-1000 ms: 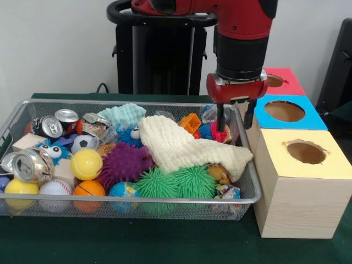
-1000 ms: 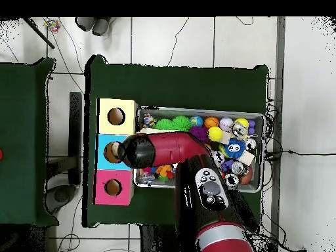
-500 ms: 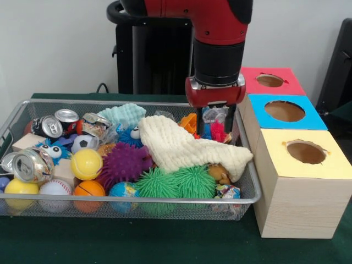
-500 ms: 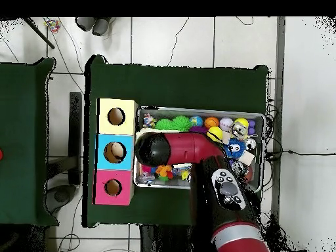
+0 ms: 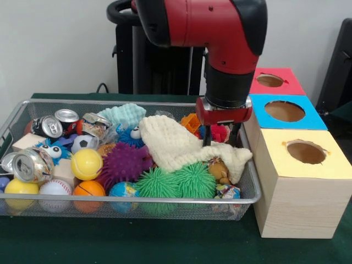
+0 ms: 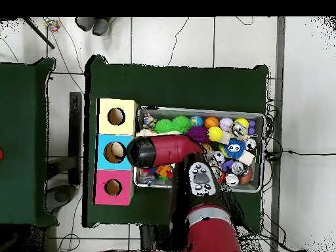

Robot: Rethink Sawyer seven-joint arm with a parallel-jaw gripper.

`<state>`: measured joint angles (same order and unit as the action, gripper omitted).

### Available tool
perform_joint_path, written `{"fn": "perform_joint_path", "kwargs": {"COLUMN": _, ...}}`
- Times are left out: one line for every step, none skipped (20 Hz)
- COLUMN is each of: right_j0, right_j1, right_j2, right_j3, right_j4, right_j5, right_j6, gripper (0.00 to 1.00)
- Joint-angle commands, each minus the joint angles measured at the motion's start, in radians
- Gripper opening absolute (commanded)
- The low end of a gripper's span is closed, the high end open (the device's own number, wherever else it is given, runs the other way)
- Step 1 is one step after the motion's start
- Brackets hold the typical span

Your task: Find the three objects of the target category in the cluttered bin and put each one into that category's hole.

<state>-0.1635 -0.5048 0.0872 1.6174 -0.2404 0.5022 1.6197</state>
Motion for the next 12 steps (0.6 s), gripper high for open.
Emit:
{"fn": "perform_joint_path", "kwargs": {"right_j0": 0.069, "right_j1": 0.074, "right_j2": -0.067, "right_j3": -0.055, "right_j4": 0.049, "right_j5": -0.042, "right_j6": 0.276, "gripper": 1.0}}
{"fn": "perform_joint_path", "kwargs": {"right_j0": 0.074, "right_j1": 0.073, "right_j2": -0.07, "right_j3": -0.056, "right_j4": 0.057, "right_j5": -0.041, "right_j6": 0.276, "gripper": 1.0}}
{"fn": "perform_joint_path", "kwargs": {"right_j0": 0.076, "right_j1": 0.075, "right_j2": -0.07, "right_j3": -0.057, "right_j4": 0.066, "right_j5": -0.043, "right_j6": 0.273, "gripper": 1.0}}
{"fn": "perform_joint_path", "kwargs": {"right_j0": 0.076, "right_j1": 0.078, "right_j2": -0.069, "right_j3": -0.059, "right_j4": 0.072, "right_j5": -0.044, "right_j6": 0.269, "gripper": 1.0}}
{"fn": "perform_joint_path", "kwargs": {"right_j0": 0.074, "right_j1": 0.081, "right_j2": -0.065, "right_j3": -0.059, "right_j4": 0.079, "right_j5": -0.052, "right_j6": 0.263, "gripper": 1.0}}
{"fn": "perform_joint_path", "kwargs": {"right_j0": 0.071, "right_j1": 0.089, "right_j2": -0.062, "right_j3": -0.062, "right_j4": 0.085, "right_j5": -0.059, "right_j6": 0.256, "gripper": 1.0}}
{"fn": "perform_joint_path", "kwargs": {"right_j0": 0.067, "right_j1": 0.094, "right_j2": -0.058, "right_j3": -0.061, "right_j4": 0.09, "right_j5": -0.067, "right_j6": 0.25, "gripper": 1.0}}
{"fn": "perform_joint_path", "kwargs": {"right_j0": 0.061, "right_j1": 0.095, "right_j2": -0.053, "right_j3": -0.06, "right_j4": 0.092, "right_j5": -0.07, "right_j6": 0.238, "gripper": 1.0}}
{"fn": "perform_joint_path", "kwargs": {"right_j0": 0.054, "right_j1": 0.096, "right_j2": -0.047, "right_j3": -0.059, "right_j4": 0.094, "right_j5": -0.073, "right_j6": 0.226, "gripper": 1.0}}
{"fn": "perform_joint_path", "kwargs": {"right_j0": 0.046, "right_j1": 0.092, "right_j2": -0.042, "right_j3": -0.046, "right_j4": 0.094, "right_j5": -0.081, "right_j6": 0.215, "gripper": 1.0}}
{"fn": "perform_joint_path", "kwargs": {"right_j0": 0.037, "right_j1": 0.089, "right_j2": -0.038, "right_j3": -0.043, "right_j4": 0.092, "right_j5": -0.08, "right_j6": 0.201, "gripper": 1.0}}
{"fn": "perform_joint_path", "kwargs": {"right_j0": 0.028, "right_j1": 0.091, "right_j2": -0.033, "right_j3": -0.043, "right_j4": 0.092, "right_j5": -0.079, "right_j6": 0.188, "gripper": 1.0}}
